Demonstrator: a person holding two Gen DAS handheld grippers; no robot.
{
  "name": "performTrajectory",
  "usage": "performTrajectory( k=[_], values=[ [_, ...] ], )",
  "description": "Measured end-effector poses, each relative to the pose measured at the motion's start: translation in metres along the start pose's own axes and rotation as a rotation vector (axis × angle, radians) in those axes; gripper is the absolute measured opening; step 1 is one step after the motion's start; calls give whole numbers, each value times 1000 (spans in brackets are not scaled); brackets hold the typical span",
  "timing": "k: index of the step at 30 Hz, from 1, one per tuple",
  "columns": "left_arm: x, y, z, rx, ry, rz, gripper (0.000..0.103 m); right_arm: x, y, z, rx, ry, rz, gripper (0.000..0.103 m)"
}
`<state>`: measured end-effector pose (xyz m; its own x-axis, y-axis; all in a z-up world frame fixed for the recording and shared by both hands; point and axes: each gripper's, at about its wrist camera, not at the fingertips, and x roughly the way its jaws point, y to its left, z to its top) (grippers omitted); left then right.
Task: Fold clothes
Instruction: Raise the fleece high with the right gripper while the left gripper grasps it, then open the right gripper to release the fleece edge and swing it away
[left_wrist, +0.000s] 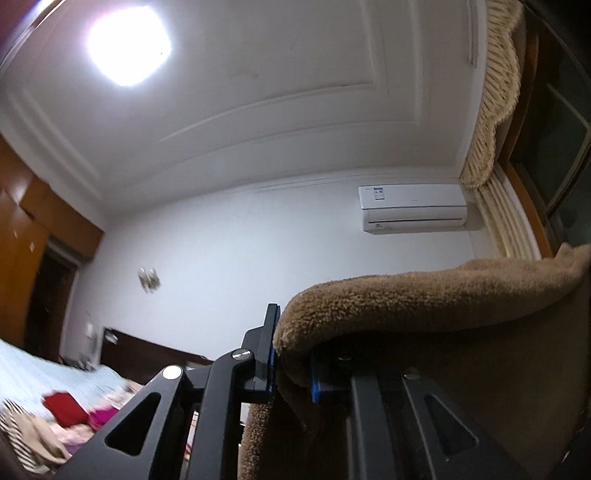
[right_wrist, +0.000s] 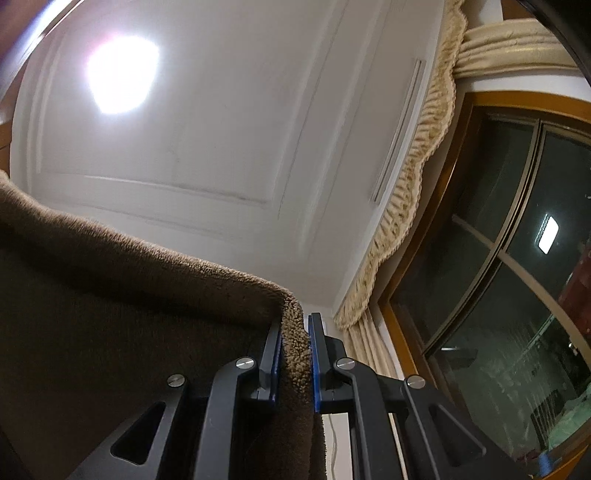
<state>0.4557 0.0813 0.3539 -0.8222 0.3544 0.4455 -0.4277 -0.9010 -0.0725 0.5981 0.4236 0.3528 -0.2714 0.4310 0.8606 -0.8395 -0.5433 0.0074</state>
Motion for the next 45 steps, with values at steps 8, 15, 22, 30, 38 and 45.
performTrajectory(
  k=[8, 15, 22, 30, 38, 45],
  values=[
    [-25, -7, 2, 95, -12, 30, 18, 7, 2, -6, -15, 86, 48, 12],
    [-22, -4, 8, 104, 9, 63, 18, 9, 28, -31, -92, 194, 125, 12],
    [-6, -1, 4, 101, 42, 67, 18, 12, 32, -35, -87, 226, 124, 12],
    [-6, -2, -2, 97, 85, 33, 18, 35, 3, -24, 27, 299, 127, 12],
    [4, -43, -21, 252, 92, 38, 18, 7, 49, -97, 330, 652, 764, 77],
    [10, -50, -14, 248, 92, 43, 18, -66, 94, -167, 524, 867, 1207, 86]
  ],
)
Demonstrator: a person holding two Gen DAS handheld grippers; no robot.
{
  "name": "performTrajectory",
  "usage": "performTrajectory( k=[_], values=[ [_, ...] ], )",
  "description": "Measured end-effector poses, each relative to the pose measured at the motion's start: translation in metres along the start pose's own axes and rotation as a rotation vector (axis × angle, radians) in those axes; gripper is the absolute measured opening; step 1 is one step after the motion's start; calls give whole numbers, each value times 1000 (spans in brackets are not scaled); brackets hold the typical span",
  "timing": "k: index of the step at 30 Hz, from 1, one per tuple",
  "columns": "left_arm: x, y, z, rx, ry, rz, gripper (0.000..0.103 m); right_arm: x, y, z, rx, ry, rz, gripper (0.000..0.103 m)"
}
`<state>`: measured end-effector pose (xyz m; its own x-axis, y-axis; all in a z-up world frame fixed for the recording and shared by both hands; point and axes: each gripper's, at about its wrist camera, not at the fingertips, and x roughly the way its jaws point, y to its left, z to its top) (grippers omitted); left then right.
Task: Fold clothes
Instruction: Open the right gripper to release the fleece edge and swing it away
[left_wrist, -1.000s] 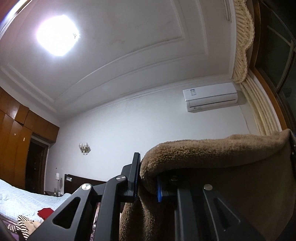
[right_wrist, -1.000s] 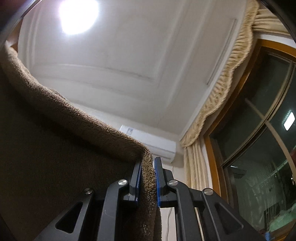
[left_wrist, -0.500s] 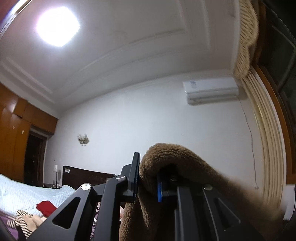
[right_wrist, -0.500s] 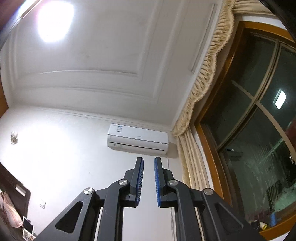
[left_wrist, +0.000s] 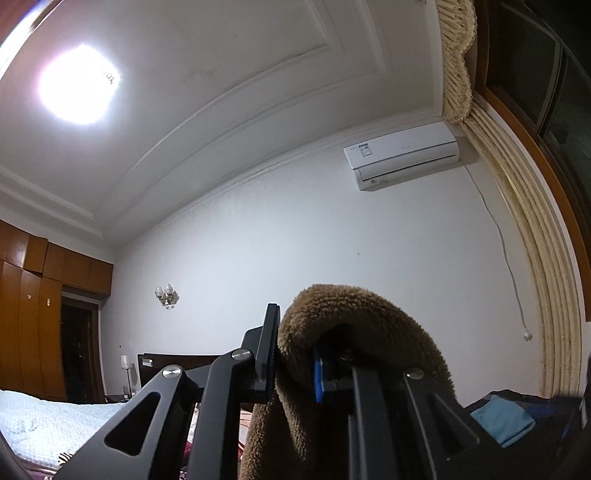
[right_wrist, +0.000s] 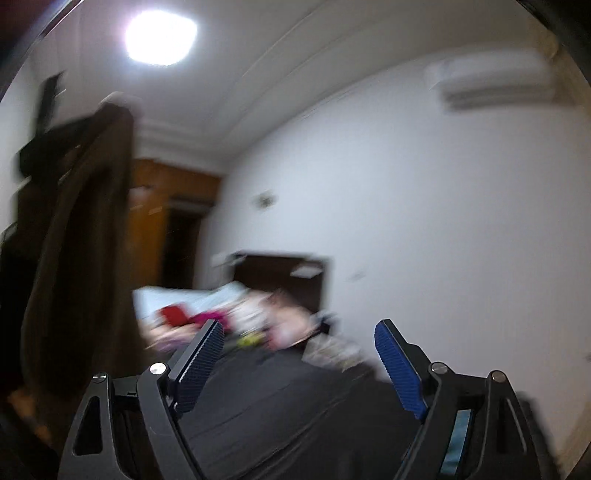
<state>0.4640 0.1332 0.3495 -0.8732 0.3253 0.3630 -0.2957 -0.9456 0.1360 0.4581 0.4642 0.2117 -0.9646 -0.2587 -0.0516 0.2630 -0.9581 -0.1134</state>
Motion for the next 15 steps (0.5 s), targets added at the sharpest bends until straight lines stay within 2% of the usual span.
performTrajectory(
  k=[2, 4, 6, 11, 15],
  values=[
    [5, -1, -1, 0, 15, 2, 18, 6, 0, -20, 25, 61, 100, 86],
    [11, -2, -2, -3, 29, 3, 18, 7, -6, -42, 99, 102, 246, 86],
    [16, -2, -1, -8, 41, 3, 18, 4, -14, -63, 165, 130, 353, 86],
    [24, -6, 1, -19, 58, 4, 18, -6, -15, -104, 239, 173, 426, 86],
    [26, -17, 2, 5, 64, 5, 18, -9, 11, -122, 155, 204, 477, 86]
  ],
)
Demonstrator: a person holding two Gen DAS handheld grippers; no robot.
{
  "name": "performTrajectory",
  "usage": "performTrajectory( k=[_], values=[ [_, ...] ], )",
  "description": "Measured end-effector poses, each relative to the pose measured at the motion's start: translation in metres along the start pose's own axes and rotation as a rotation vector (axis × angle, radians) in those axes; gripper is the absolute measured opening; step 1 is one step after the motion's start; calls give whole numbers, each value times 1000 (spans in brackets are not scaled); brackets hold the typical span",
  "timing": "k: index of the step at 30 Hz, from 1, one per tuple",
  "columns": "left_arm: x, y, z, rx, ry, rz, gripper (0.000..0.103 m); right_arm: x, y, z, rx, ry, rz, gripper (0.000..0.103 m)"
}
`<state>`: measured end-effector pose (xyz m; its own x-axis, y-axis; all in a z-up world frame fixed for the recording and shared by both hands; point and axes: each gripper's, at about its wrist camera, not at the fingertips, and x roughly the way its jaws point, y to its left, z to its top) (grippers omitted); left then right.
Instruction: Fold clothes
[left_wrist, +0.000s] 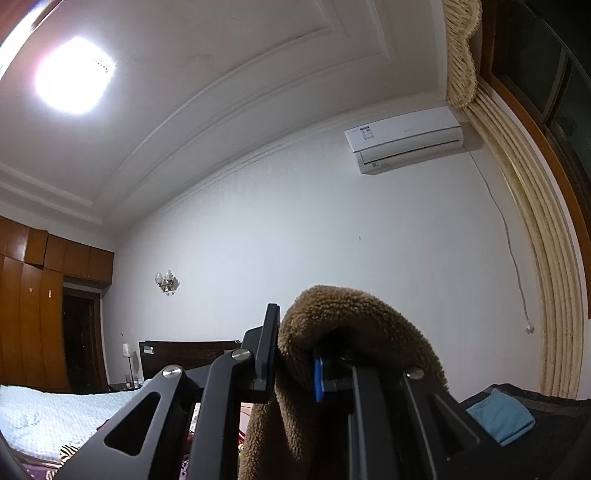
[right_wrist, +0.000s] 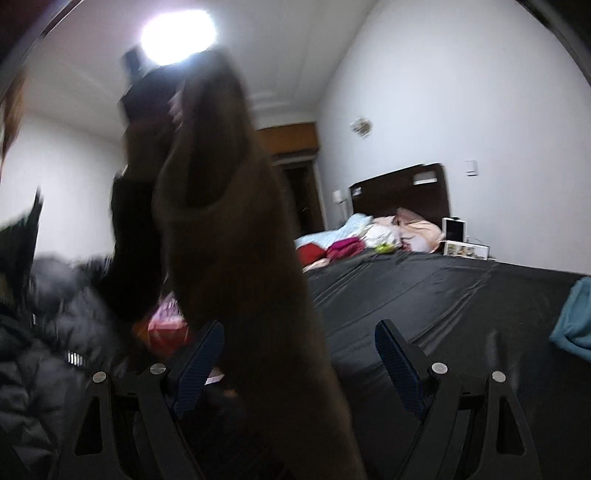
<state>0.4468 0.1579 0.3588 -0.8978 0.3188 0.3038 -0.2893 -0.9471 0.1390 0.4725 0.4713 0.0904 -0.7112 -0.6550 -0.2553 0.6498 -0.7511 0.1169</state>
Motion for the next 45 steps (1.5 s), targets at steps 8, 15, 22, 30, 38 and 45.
performTrajectory(
  k=[8, 15, 22, 30, 38, 45],
  values=[
    [7, -13, 1, 7, 18, -11, 18, 40, 36, -6, -103, 67, 15, 86],
    [4, -8, -1, -5, 21, -18, 18, 49, 46, 8, -48, 98, -52, 68],
    [4, 10, -5, -23, 31, 5, 18, 33, 27, 25, -1, 29, -322, 15],
    [-12, 30, -10, -44, 17, 12, 18, -74, 21, 101, -127, -371, -973, 12],
    [-22, 49, -13, -73, -4, 37, 18, -108, 82, 172, -461, -713, -1396, 12],
    [-34, 57, -12, -80, -49, 49, 18, -119, 132, 215, -667, -879, -1602, 12]
  ],
)
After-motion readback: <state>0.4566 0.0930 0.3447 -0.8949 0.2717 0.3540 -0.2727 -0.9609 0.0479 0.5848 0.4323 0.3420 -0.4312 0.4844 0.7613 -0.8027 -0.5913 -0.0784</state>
